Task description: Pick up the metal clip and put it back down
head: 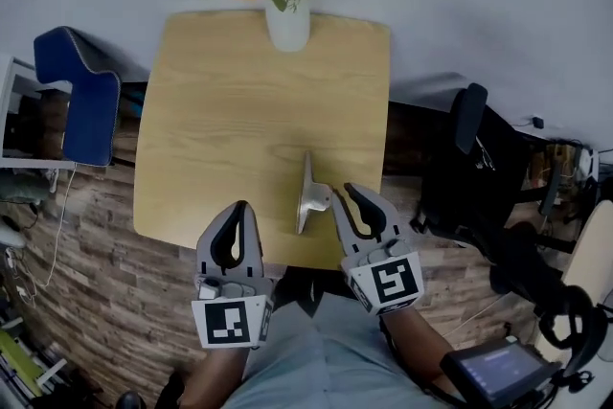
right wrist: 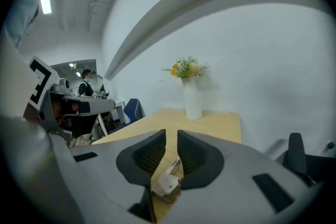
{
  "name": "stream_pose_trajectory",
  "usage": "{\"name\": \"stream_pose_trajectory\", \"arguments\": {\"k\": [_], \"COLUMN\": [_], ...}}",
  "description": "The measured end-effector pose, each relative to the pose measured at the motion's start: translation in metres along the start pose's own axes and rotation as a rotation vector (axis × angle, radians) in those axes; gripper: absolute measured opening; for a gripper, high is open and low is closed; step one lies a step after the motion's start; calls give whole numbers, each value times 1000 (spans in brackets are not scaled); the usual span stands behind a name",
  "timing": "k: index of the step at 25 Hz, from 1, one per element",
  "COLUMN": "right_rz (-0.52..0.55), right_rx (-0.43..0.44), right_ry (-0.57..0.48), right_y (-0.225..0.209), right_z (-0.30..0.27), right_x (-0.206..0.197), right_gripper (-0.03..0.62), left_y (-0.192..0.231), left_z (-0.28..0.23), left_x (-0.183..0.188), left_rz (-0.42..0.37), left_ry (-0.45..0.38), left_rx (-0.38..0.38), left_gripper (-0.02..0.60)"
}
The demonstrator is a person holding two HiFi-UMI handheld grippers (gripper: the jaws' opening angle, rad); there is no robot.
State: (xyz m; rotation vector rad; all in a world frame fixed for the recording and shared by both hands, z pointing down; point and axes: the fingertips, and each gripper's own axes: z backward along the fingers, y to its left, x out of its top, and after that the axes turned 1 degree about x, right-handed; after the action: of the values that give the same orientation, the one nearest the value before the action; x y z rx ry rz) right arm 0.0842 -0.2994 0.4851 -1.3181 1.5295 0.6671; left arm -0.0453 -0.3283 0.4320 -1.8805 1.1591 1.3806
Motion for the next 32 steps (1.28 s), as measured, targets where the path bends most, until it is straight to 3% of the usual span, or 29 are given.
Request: {"name": "stream_pose_trajectory", "arguments": {"k": [4,7,12,17,24,32], "right_rz": [-49,-98,-162,-195,-169,-75], "right_rx": [14,24,42,59,130,144], "right_ry": [76,139,214,273,235,127], "right_y": [-8,-15,-20,-16,0,37], "right_z": [-23,-40,-58,-67,-74,-50], "right_x": [-40,-73,-120,-146,-119,-43], "right_gripper": [54,123,126,124,55,48], "left_y": [2,1,-2,1,8,23], "left_z": [-21,-34,-45,-48,-41,13], "left_x": [-29,-58,-107,-129,-108,-38], "left_rz": [4,25,78,100,101,85], "left_ry": [67,129,236,271,209,65], "left_rx": [-18,-35,-47,-41,-16,26], "left_gripper": [18,18,18,18,18,18]}}
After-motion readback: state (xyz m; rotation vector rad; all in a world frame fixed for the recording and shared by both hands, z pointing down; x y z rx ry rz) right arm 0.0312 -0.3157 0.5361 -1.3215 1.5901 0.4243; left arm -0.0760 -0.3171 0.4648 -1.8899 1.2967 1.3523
